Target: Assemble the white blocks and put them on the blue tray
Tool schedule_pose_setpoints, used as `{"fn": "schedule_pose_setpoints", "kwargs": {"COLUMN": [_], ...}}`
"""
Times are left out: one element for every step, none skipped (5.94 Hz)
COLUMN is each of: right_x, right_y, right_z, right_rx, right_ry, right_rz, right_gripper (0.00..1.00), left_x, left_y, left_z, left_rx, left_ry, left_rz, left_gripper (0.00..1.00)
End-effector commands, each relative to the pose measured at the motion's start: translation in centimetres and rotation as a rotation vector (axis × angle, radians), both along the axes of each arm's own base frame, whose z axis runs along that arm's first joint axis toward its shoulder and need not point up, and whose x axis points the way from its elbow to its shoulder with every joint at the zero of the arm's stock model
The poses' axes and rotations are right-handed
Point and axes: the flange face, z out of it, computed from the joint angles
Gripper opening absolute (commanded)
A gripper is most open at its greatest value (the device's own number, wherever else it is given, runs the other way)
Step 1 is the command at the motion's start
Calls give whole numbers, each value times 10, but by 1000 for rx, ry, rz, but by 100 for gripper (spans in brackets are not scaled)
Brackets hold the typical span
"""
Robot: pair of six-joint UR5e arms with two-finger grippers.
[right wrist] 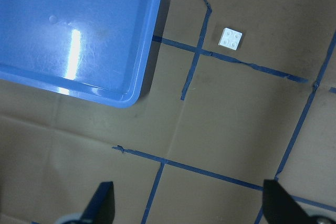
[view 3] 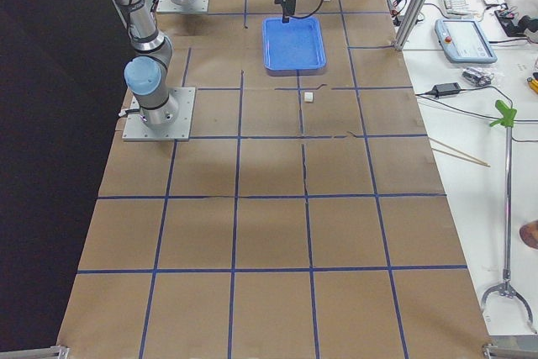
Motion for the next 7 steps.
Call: {"fn": "schedule_pose_setpoints", "kwargs": {"right_x": [-25,-44,-68,-94,-100,-106,-109], "right_y": [-7,-19,-33,-47,-58,-74,-83], "right_z": [-2,-13,-19,-24,-33,-40,-52], "right_rx": [-7,4,-9,-44,-120,-223,-251], "right_ry": [-16,-43,-58,-62,-166,-191,-207], "right_rz": [205,364,566,741,856,1019,1136], "right_gripper": [100,100,100,100,100,100,100], "left_x": [36,45,51,54,55,58,59], "left_y": [-37,-50,-59,-65,-70,-80,-85], "left_z": [-64,-90,-114,-135,-150,-158,-160], "left_rx": [2,-32,-42,-31,-21,-19,-21], "left_ry": [8,40,39,40,42,43,46], "left_rz": [-19,-41,-36,-38,-38,-32,-20], "left_gripper": [98,98,98,98,98,98,98]}}
